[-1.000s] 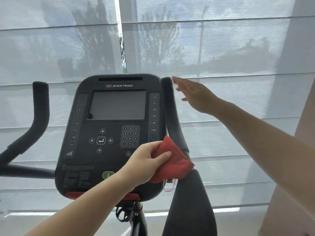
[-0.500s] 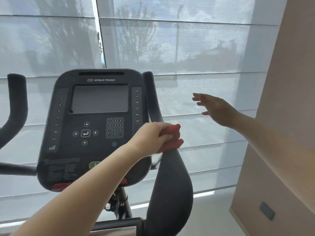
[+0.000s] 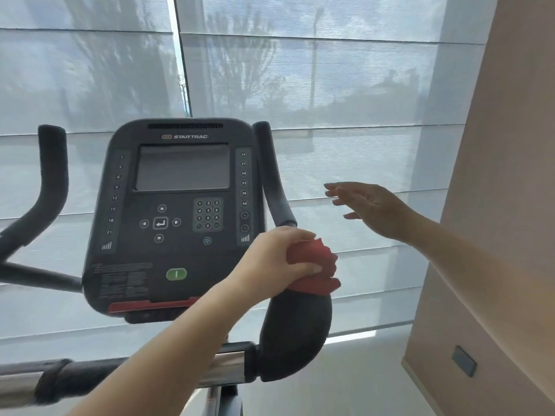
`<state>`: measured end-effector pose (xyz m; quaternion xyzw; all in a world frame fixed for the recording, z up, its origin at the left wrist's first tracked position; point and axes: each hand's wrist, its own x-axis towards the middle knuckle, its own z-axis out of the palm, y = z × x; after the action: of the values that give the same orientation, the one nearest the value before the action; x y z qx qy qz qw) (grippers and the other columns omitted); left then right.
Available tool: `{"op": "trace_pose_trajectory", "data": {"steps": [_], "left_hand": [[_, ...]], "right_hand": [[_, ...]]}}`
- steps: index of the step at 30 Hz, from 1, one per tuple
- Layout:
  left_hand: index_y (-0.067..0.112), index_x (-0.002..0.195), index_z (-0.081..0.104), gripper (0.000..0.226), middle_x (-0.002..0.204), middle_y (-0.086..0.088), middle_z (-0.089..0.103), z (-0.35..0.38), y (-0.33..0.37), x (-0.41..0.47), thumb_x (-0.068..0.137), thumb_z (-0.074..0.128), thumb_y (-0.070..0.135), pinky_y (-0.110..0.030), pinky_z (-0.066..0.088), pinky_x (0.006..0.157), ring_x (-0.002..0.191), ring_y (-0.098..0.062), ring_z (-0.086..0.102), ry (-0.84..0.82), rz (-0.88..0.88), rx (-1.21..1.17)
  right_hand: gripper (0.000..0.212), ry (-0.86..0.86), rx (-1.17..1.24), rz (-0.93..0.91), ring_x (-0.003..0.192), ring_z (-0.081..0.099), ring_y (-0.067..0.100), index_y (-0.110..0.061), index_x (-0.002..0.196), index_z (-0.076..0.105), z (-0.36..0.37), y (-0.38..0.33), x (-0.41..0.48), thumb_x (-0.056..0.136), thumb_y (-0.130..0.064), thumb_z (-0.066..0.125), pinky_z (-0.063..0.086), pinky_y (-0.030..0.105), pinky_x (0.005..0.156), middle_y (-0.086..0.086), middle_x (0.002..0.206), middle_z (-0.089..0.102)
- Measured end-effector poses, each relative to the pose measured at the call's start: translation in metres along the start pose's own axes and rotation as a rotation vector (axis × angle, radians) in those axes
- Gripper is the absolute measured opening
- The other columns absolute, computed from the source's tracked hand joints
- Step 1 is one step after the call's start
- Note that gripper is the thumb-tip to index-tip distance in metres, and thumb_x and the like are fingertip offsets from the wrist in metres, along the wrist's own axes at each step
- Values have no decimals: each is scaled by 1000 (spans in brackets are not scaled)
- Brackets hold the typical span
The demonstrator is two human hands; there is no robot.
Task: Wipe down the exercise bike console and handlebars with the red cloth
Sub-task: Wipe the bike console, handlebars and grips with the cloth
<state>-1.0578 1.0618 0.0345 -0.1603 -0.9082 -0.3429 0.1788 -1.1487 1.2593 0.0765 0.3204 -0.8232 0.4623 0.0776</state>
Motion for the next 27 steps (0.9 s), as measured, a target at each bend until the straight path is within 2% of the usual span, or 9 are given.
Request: {"op": "trace_pose_trajectory", "data": {"steps": [4,6,8,10,12,14,17,24,27], "left_hand": [[34,124,56,62,119,16,60,-3,-12,-17,69,83,29,-23,44,99,111,1,56,81,-48,-274],[39,120,55,54,121,17,60,-9,-18,-28,73,80,26,-23,41,101,115,4,52,101,-60,-310],[41,116,55,45,121,19,60,-18,-22,-40,78,75,26,-23,42,101,116,6,51,109,-95,-278],[37,115,57,36,120,19,60,-24,-26,-49,82,69,27,-23,45,99,114,7,52,114,-131,-220],[33,117,59,32,118,19,60,-25,-29,-58,86,65,30,-23,46,98,113,6,52,113,-168,-143],[32,119,58,30,118,19,59,-21,-33,-66,89,60,33,-22,44,95,112,5,52,104,-190,-62],[29,121,58,30,118,18,58,-14,-37,-78,92,53,36,-14,38,89,110,2,52,96,-171,112],[26,114,62,29,109,14,63,-8,-39,-88,95,46,40,-20,45,87,96,0,56,108,-184,193],[27,110,63,28,106,14,64,-8,-36,-89,94,46,41,-22,46,85,93,-1,57,100,-213,228]], "right_hand": [[24,-30,-25,-34,104,60,0,-37,112,60,7,-7,-16,90,-37,52,53,25,83,-12,119,62],[23,-5,-61,-98,99,60,-5,-35,110,63,14,-18,-24,88,-32,58,48,15,83,-16,114,64],[24,-16,-102,-179,99,59,-8,-32,109,65,27,-31,-32,86,-29,62,45,8,81,-17,112,64],[31,-140,-250,-253,101,53,-12,-30,116,64,44,-37,-37,85,-35,63,40,4,84,-17,116,62],[45,-271,-456,-294,111,44,-12,-30,127,56,58,-34,-38,84,-43,62,27,0,89,-15,128,57],[51,-287,-516,-280,123,37,-6,-31,130,52,65,-31,-36,82,-45,64,19,-1,92,-13,134,53],[44,-201,-440,-263,116,45,-3,-32,120,60,67,-26,-40,78,-41,70,23,-3,88,-14,125,59],[32,-133,-316,-291,105,46,-18,-27,109,66,71,-20,-69,78,-29,73,28,0,89,-27,109,58],[30,-67,-329,-246,97,55,-1,-28,108,66,72,-23,-48,79,-29,71,33,3,80,-14,106,66]]}}
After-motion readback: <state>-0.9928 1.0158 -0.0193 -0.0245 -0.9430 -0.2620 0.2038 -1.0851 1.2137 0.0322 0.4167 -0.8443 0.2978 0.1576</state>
